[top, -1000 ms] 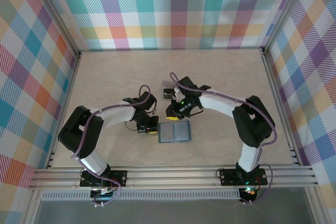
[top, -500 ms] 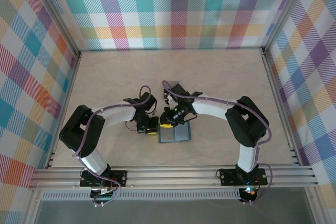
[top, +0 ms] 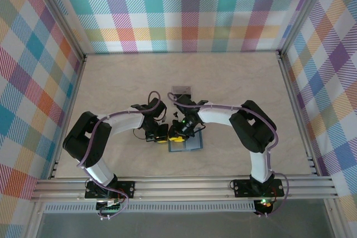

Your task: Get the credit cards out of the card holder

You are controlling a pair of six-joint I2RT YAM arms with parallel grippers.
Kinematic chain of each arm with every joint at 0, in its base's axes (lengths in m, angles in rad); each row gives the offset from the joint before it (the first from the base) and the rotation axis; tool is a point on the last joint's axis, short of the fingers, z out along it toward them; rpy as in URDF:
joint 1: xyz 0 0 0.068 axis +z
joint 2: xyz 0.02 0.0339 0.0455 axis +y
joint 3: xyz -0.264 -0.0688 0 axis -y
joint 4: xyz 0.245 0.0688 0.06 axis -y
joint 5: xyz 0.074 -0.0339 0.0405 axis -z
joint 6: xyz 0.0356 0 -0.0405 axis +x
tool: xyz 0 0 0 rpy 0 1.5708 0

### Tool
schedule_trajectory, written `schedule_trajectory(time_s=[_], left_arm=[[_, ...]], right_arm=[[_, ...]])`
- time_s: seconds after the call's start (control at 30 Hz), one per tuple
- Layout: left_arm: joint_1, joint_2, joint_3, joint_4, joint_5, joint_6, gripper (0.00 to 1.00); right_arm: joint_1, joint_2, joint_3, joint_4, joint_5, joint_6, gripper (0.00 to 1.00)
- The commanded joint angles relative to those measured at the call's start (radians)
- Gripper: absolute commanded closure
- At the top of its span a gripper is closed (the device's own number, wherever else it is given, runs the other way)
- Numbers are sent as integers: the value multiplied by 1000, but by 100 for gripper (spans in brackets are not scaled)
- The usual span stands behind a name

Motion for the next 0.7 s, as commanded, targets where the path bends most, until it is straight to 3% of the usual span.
schedule_trajectory(time_s=[0.0,0.67], left_arm=[[-3,17,-21,-12,-6,17,99],[-3,42,-25,0,7,26,99]], right_arm=[[16,18,18,-166,144,-34,62],[77,-10,159,-452,452,-89,32]])
